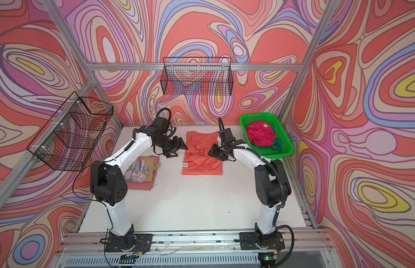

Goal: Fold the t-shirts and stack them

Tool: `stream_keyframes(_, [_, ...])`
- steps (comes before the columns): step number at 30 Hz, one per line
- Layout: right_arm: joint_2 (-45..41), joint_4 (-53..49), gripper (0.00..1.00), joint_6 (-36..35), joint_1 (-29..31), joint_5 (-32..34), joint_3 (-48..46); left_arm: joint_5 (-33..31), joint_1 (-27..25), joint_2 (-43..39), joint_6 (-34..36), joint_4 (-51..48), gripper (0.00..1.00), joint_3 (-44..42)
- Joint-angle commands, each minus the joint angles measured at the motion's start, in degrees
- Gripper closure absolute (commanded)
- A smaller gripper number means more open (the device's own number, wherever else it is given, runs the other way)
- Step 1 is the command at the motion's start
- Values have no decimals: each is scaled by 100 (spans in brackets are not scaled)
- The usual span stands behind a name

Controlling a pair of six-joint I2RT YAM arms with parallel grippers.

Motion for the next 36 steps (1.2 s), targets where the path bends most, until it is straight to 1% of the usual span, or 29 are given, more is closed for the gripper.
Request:
stream_keyframes(1, [364,699,59,392,319,-136,-114,-26,81,-29,-15,190,26,-428])
stream_keyframes(6, [896,787,69,445,541,90,51,-112,111,-144,61,301,26,-781])
stream_keyframes(11, [1270,659,70,354,611,381,318,-235,116,-142,187,307,26,-906])
stream_keyframes(17, [1719,111,71,-8,608,865,1246,-170,124,-6,187,376,27,-915])
stream_keyframes(21, [2107,-171,71,-219,560,1002,1904,-169,126,48,218,378,27,-924])
stream_keyframes(25, [2399,-497,73,-559,418,1002,2631,-147,139,82,233,394,27,-965])
stream_keyframes(27, [2543,-870,71,-824,416,1025,3181,-125,135,82,249,412,27,-1000])
stream_keyframes(29, [2662,-1161,70,-932,406,1170,3575,-99,142,84,245,438,27,-1029])
stream_keyframes(31, [2714,-1268,69,-942,374,1342,3754,-81,142,78,244,450,27,-1053])
stream_keyframes(34, [2792,-1375,68,-927,227,1366,3910,-66,141,92,258,461,27,-1073])
stream_keyframes(36, [2694,-1463,67,-1015,215,1422,3958,-31,141,92,258,465,27,-1089])
